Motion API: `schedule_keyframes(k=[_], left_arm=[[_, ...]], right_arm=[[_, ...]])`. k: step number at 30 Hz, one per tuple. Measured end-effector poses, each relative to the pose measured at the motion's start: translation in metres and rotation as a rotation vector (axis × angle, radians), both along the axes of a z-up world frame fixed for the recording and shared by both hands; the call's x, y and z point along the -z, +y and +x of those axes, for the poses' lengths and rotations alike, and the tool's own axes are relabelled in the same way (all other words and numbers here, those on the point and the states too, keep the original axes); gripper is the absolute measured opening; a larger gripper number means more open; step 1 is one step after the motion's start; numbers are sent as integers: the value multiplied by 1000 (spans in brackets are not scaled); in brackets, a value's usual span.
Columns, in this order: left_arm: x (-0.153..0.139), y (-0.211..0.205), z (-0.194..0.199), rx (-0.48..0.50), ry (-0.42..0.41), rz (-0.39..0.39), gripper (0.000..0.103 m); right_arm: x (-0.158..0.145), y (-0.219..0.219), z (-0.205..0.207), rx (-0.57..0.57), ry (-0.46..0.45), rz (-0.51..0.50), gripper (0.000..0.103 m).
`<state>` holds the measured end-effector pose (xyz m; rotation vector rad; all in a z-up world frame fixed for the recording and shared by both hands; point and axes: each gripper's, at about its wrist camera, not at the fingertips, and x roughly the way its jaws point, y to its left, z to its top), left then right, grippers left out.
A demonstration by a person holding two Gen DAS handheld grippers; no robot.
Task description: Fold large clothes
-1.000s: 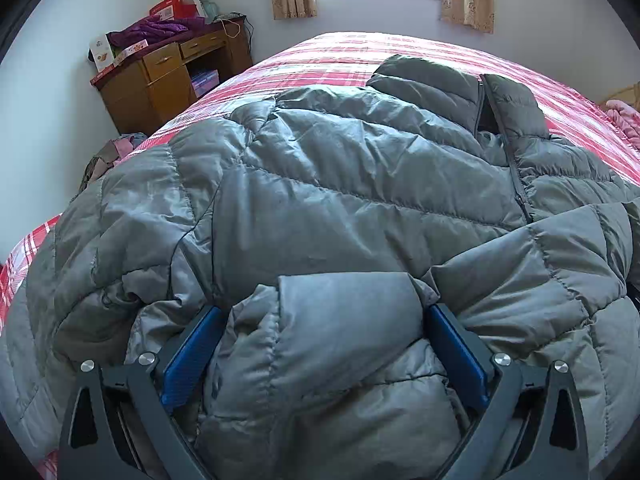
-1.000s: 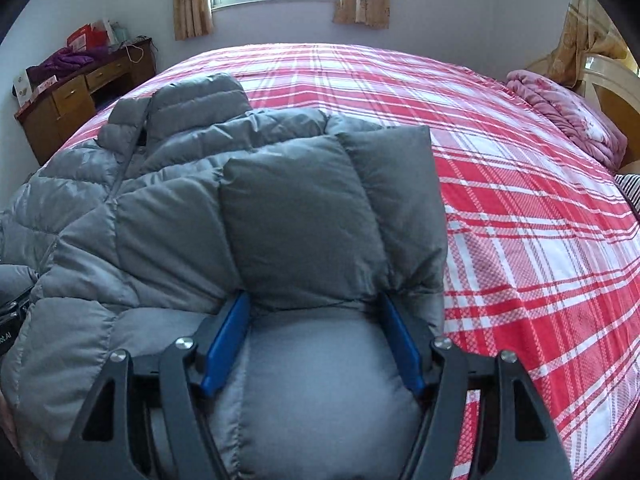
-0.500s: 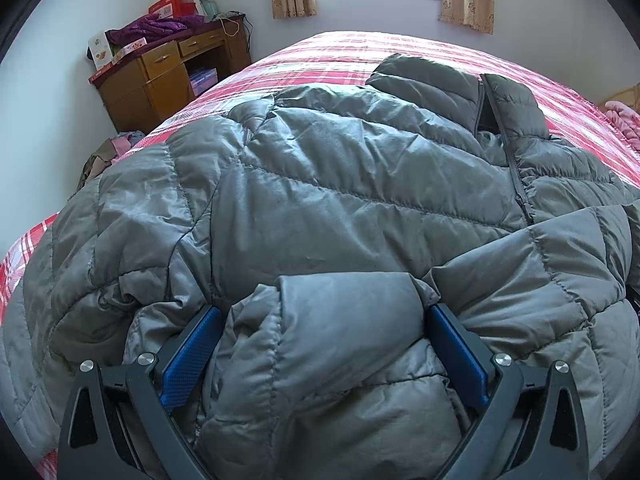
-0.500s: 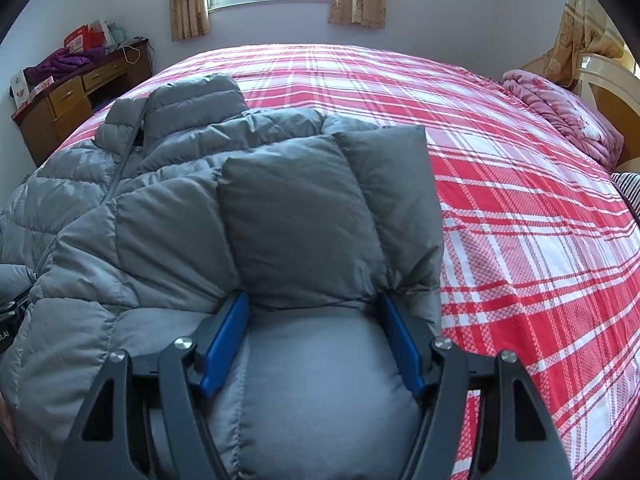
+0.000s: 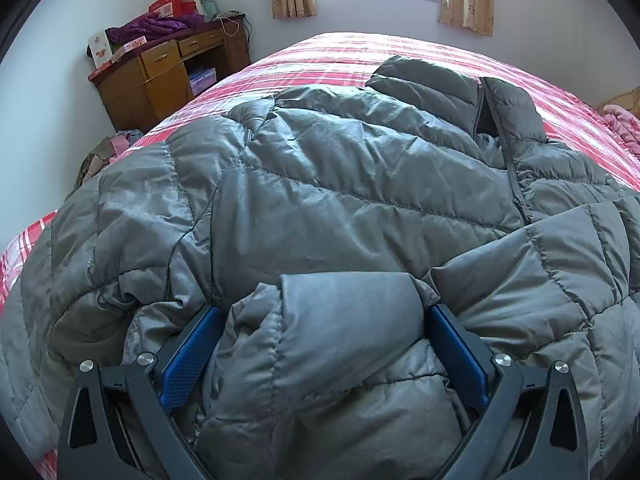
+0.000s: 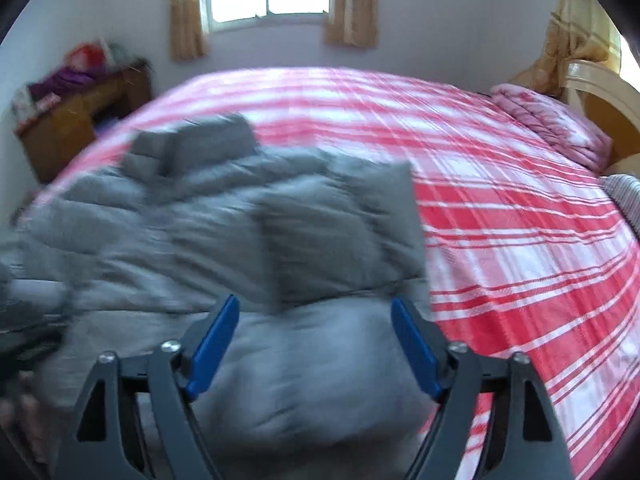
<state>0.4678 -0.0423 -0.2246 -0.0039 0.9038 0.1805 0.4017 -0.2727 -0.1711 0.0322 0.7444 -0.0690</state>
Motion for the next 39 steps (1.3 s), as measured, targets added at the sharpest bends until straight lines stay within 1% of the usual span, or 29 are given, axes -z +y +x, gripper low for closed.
schedule_keyframes(k=[2, 4, 5, 7, 8, 10, 12, 15, 17, 18, 19, 20, 21, 22, 23, 25, 27, 29, 31, 32, 33, 35, 37, 39], left_arm=[[0, 0, 0, 0, 1, 2, 102], [0, 0, 0, 0, 0, 0, 102], [0, 0, 0, 0, 0, 0, 102], [0, 0, 0, 0, 0, 2, 102], [0, 0, 0, 0, 1, 2, 102], [0, 0, 0, 0, 0, 4, 102], [0, -1, 0, 0, 0, 3, 102], [0, -1, 0, 0, 3, 5, 102], [-3, -1, 0, 18, 24, 2, 102], [-11, 1, -3, 62, 51, 3, 102], [-20, 4, -9, 76, 53, -5, 102], [-34, 11, -20, 95, 33, -19, 102], [-47, 17, -32, 113, 4, -22, 102], [-63, 27, -49, 131, -41, -11, 102], [-74, 37, -63, 133, -70, 13, 102], [-90, 67, -97, 104, -112, 109, 102], [-93, 103, -125, 43, -117, 177, 102], [-88, 151, -153, -62, -98, 228, 102], [-81, 195, -177, -170, -66, 249, 102], [-78, 216, -191, -231, -52, 240, 102], [-76, 231, -203, -271, -47, 225, 102], [-74, 257, -229, -339, -54, 162, 102], [-70, 268, -244, -367, -60, 101, 102], [-61, 268, -244, -345, -35, 42, 102]], right_arm=[[0, 23, -8, -76, -13, -22, 85], [11, 41, -7, -152, 24, -41, 85], [20, 49, -4, -173, 47, -70, 85], [33, 51, 2, -169, 76, -99, 86], [36, 49, 7, -170, 101, -85, 88], [40, 44, 13, -169, 119, -63, 88], [43, 43, 15, -166, 127, -50, 89], [44, 44, 17, -157, 130, -56, 91], [46, 42, 18, -154, 132, -59, 92], [44, 45, 15, -155, 132, -58, 92], [40, 44, 13, -160, 130, -56, 91], [34, 43, 7, -156, 117, -70, 91], [22, 37, -8, -132, 66, -83, 92], [14, 32, -18, -125, 35, -72, 93], [6, 24, -33, -128, 17, -45, 95], [2, 17, -55, -151, 42, -28, 97], [3, 15, -76, -168, 67, -55, 97], [6, 17, -100, -181, 71, -103, 97], [9, 19, -124, -207, 57, -127, 97], [11, 21, -135, -214, 46, -137, 97], [12, 22, -141, -217, 40, -144, 97], [15, 25, -155, -217, 24, -148, 97], [16, 31, -162, -224, 9, -143, 97], [17, 31, -170, -234, 0, -148, 97]])
